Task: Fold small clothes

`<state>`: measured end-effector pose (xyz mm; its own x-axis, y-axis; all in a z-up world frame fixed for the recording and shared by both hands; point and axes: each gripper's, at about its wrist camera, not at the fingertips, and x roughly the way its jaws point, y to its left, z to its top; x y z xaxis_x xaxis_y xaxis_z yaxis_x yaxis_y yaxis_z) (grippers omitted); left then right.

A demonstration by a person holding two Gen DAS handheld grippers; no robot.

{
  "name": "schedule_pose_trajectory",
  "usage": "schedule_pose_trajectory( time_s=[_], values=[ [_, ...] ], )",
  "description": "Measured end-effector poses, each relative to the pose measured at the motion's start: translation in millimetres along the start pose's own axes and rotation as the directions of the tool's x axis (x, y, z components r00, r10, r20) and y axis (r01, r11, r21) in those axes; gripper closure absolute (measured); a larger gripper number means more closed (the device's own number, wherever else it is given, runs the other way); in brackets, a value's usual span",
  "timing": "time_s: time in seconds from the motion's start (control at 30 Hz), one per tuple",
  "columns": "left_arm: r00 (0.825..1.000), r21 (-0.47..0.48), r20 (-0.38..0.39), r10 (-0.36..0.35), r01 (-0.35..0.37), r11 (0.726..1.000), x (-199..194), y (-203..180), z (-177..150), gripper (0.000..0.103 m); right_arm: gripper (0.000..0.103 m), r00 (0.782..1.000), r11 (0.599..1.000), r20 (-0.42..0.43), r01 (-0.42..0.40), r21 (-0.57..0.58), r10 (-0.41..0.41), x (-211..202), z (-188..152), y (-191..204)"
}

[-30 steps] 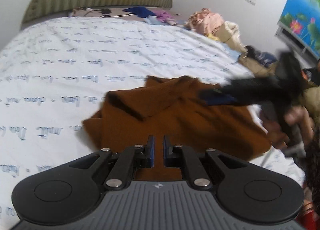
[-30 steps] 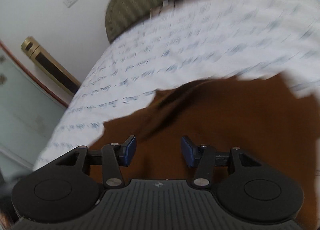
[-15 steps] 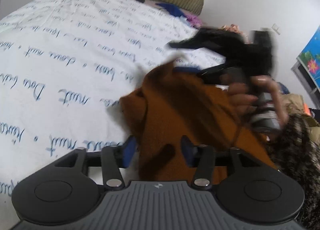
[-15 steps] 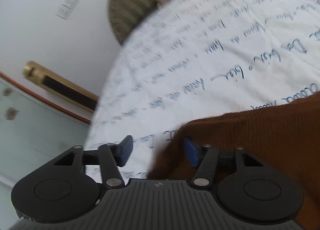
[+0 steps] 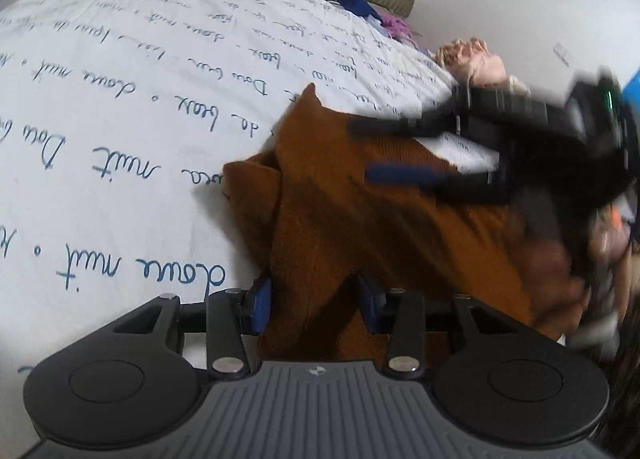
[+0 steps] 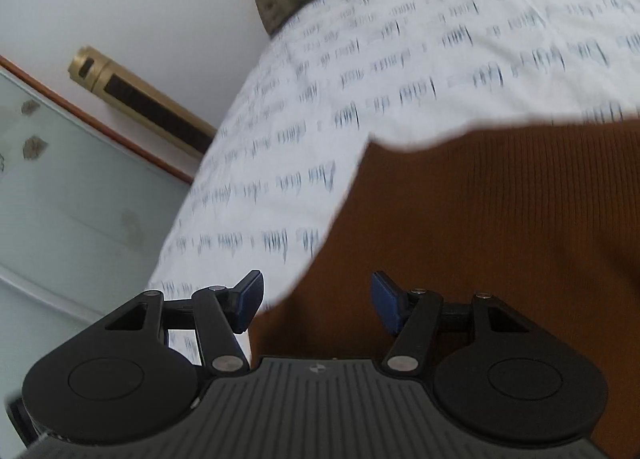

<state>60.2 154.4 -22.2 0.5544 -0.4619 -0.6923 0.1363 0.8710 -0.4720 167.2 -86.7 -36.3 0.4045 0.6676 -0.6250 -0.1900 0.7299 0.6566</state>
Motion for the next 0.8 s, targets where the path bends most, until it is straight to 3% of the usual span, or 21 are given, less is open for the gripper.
schedule_pose_trajectory(
  time_s=[0.1,0.17,0.23,0.3,0.43,0.53,0.6,0.67,0.73,0.8],
  values=[
    [1.0,-0.066,0.005,0.0,0.0,0.998,-2,12,-3,0.059,0.044,0.998,0.999,-0.047,0.04,0.024,-0.039,14,-17,-10],
    [0.999,-0.07,0.048,-0.019,0.023,0.997,-16,15,-4,0.059,0.044,1.0,0.999,-0.012,0.008,0.051,-0.007,4,-21,-10],
    [0.997,-0.041,0.08,0.005,-0.002,0.999,-27,10,-1,0.059,0.044,0.998,0.997,0.041,-0.058,0.048,0.056,-14,-28,-2],
    [0.995,0.012,0.097,0.013,-0.015,1.0,-33,-2,7,0.054,0.044,0.993,0.999,0.107,-0.039,-0.001,0.039,-38,-38,7],
    [0.994,0.082,0.103,-0.037,0.029,0.996,-24,-27,23,0.051,0.044,0.962,0.986,0.232,0.16,-0.043,-0.146,-92,-62,-3],
    [0.993,0.142,0.074,-0.087,0.076,0.987,0,-46,32,0.051,0.044,0.903,0.943,0.296,0.332,-0.017,-0.312,-136,-77,-27],
    [0.998,0.125,0.016,-0.063,0.06,0.99,25,-49,34,0.051,0.044,0.863,0.908,0.308,0.418,0.007,-0.4,-157,-83,-44],
    [0.998,0.097,-0.036,-0.054,0.058,0.994,49,-43,31,0.051,0.044,0.84,0.882,0.289,0.469,0.043,-0.46,-172,-88,-62],
    [0.996,0.062,-0.028,-0.089,0.091,0.994,59,-33,25,0.051,0.044,0.831,0.867,0.258,0.494,0.066,-0.493,-175,-94,-80],
    [0.994,0.055,-0.019,-0.109,0.109,0.992,59,-28,24,0.054,0.044,0.836,0.867,0.236,0.492,0.08,-0.496,-172,-100,-95]
  ],
)
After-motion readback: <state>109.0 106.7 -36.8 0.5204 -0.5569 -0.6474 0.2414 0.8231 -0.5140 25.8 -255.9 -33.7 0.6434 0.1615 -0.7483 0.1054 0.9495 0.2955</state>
